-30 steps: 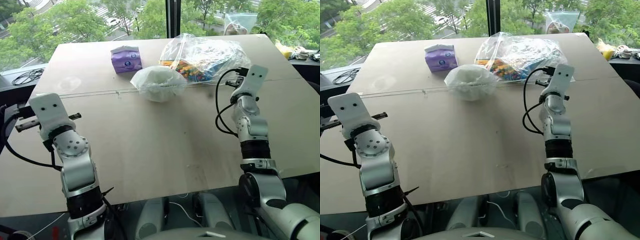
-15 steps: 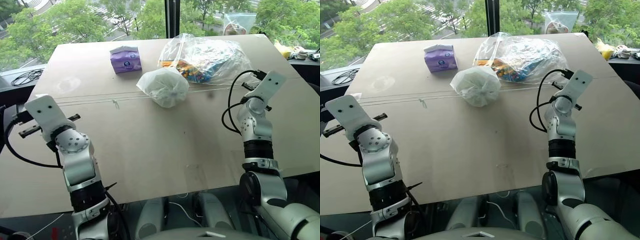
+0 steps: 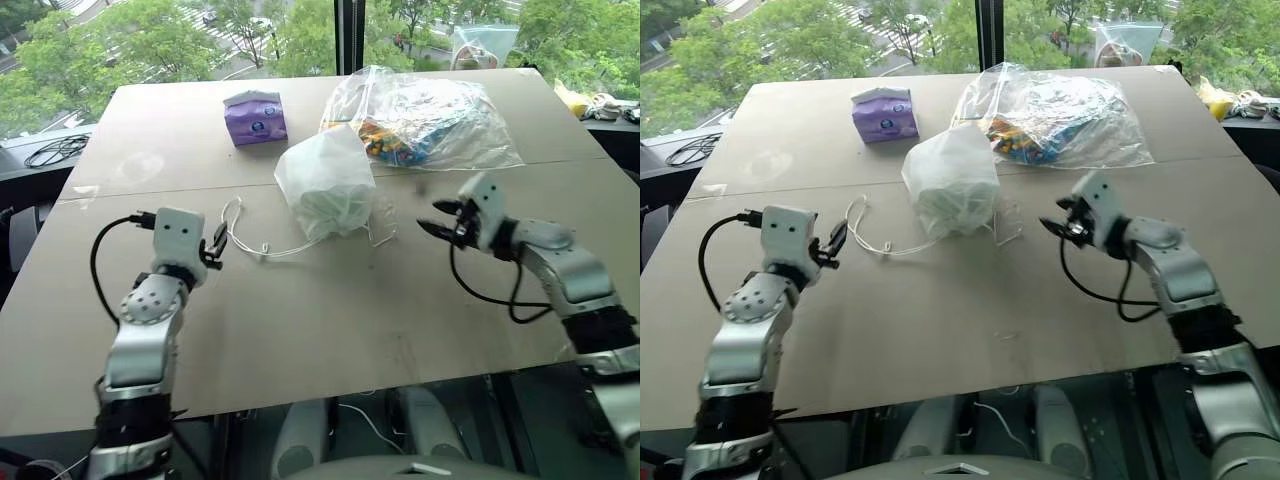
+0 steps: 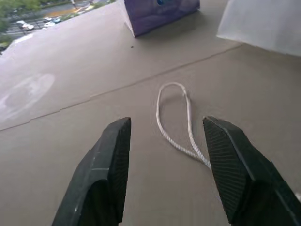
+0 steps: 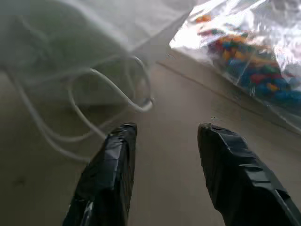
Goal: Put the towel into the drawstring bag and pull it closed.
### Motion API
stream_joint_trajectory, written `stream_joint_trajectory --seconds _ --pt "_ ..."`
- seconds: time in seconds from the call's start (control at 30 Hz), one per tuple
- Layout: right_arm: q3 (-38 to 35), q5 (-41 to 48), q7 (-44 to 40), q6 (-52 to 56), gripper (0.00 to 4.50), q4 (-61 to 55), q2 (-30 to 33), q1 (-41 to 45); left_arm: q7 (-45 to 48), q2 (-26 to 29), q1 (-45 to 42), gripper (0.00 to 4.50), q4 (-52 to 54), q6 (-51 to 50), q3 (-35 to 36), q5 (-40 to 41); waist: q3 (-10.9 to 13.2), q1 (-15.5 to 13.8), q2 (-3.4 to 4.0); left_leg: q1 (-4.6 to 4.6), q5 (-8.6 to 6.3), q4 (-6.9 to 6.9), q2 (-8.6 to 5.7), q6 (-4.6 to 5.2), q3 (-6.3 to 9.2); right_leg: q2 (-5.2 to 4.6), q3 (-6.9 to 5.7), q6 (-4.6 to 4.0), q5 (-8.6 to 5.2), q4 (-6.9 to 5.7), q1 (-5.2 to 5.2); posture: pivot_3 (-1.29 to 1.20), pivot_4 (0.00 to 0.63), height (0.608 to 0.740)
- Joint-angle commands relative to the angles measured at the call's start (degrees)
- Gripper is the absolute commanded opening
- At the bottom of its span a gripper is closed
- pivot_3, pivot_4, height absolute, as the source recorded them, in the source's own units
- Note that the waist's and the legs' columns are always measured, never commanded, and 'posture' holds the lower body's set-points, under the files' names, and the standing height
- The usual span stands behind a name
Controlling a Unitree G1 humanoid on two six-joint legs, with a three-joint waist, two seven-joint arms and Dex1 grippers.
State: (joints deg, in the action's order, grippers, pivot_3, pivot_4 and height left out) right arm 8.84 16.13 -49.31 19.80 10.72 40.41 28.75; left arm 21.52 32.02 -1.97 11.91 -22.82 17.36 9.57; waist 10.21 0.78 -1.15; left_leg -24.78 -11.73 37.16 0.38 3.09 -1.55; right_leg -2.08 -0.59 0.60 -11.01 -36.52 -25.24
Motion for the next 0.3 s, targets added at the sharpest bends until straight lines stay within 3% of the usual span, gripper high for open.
stream_joint_trajectory --seconds 0.03,0.17,0.3 --pt "-3.4 1.7 -7.4 -5.3 2.95 3.8 0.6 2.1 10.8 4.8 7.0 3.26 7.5 -1.2 3.1 6.5 0.0 0.6 -0.03 0.02 0.0 -0.03 0.05 0.0 -0.11 0.02 0.16 -0.01 0.01 -0.01 -0.06 0.0 0.15 0.74" --pt "-5.1 1.8 -12.6 -8.0 2.95 9.0 2.3 1.6 15.6 7.0 15.1 3.26 11.0 -1.4 5.8 9.0 0.0 0.7 -0.04 0.15 -0.02 -0.01 0.25 -0.03 -0.16 0.01 0.01 0.03 -0.02 -0.09 -0.08 0.0 0.15 0.74" --pt "-8.3 4.2 -13.0 -10.2 2.95 8.5 -0.9 1.2 15.6 5.3 17.2 3.26 15.5 -2.6 5.4 11.9 0.0 0.0 -0.03 0.11 -0.1 0.02 0.3 -0.19 -0.16 -0.02 -0.09 0.03 -0.03 -0.13 -0.11 0.0 0.15 0.74"
